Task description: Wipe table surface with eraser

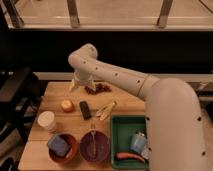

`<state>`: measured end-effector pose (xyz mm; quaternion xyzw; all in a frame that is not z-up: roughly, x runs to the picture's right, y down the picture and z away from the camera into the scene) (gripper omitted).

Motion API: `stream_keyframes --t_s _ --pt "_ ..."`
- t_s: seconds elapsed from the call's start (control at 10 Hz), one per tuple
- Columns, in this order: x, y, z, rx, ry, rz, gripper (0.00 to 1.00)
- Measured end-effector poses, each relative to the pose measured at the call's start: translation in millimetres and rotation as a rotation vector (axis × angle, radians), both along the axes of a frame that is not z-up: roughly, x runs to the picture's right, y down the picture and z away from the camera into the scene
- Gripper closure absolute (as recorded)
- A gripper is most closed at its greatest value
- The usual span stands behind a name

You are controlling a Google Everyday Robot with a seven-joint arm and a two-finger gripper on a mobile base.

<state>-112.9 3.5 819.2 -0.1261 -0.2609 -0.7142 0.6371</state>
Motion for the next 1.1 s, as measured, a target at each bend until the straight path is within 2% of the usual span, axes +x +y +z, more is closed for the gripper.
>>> stream_keyframes --t_s 0.3,0.5,0.9,1.1 --pt "1.2 21.3 23.6 -0.054 0.053 -0.039 0.2" --pt "7.8 31.4 34.3 -0.094 0.08 -0.032 0.2" --pt "9.0 49.7 52.6 -0.161 0.097 -0.004 0.2" --pt "8.1 49.9 52.8 -0.163 0.095 -0.004 0.2"
